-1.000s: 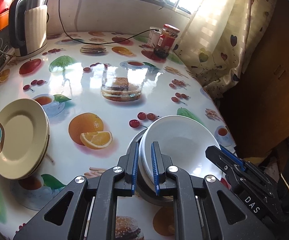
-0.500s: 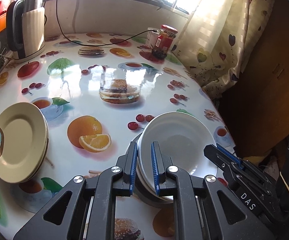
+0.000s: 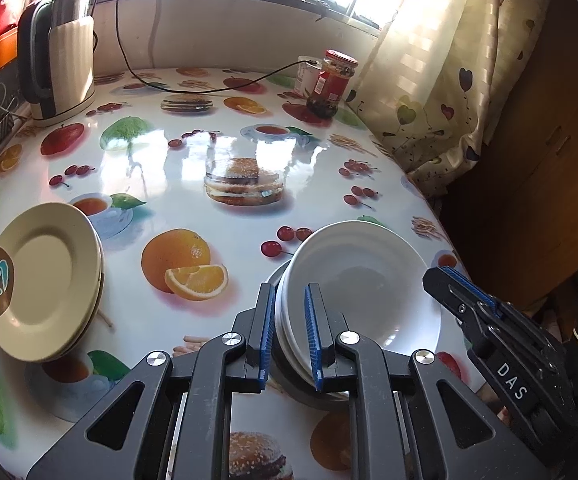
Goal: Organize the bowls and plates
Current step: 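Lower the white bowl into the steel bowl with both tools, then open both tools to release the nested white bowl rim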
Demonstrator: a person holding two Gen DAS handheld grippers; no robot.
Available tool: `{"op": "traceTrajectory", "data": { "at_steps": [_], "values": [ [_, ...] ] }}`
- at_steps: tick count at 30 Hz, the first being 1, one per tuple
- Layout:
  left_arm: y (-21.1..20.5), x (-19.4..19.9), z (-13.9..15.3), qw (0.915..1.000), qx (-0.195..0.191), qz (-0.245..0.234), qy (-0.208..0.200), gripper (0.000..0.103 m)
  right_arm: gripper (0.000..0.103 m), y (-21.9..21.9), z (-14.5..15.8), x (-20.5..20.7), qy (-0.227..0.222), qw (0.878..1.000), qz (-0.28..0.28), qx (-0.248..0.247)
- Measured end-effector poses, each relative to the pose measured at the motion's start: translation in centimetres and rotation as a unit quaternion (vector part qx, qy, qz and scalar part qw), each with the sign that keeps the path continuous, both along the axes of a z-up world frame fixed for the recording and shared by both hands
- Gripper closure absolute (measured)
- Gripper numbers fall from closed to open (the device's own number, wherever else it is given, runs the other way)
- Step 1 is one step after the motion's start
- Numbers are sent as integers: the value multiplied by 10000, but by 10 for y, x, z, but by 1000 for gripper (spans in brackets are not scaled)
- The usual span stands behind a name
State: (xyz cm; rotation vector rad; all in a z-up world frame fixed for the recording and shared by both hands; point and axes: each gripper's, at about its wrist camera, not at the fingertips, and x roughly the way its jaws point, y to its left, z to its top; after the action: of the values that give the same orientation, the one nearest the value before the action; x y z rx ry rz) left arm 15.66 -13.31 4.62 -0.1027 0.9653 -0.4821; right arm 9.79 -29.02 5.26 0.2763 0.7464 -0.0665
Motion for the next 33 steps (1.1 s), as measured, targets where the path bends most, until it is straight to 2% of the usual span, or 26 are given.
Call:
{"op": "traceTrajectory", "data": {
  "at_steps": [7,13,18,22,26,29,33],
  "values": [
    [1,-5,1,10000,57,4,-56,87,90,3,-11,4,162,9998,98,-29],
    [5,-9,5,9995,183,66,-262,87,90,5,-3,-2,-35,9999,89,-88],
    [7,-15,6,9982,354,30,-481,87,90,8,-8,-3,94,9997,153,-153],
    [11,-20,6,9977,386,59,-551,86,89,4,-1,-14,-82,9999,46,-66],
    [15,-28,10,9965,406,89,-722,82,78,-3,3,-24,-180,9998,-45,-19],
    [18,-32,11,9964,388,117,-739,70,75,-5,4,-32,-228,9997,-118,7],
    [23,-36,9,9966,343,130,-745,68,69,-9,1,-39,-266,9995,-134,39]
  ]
}}
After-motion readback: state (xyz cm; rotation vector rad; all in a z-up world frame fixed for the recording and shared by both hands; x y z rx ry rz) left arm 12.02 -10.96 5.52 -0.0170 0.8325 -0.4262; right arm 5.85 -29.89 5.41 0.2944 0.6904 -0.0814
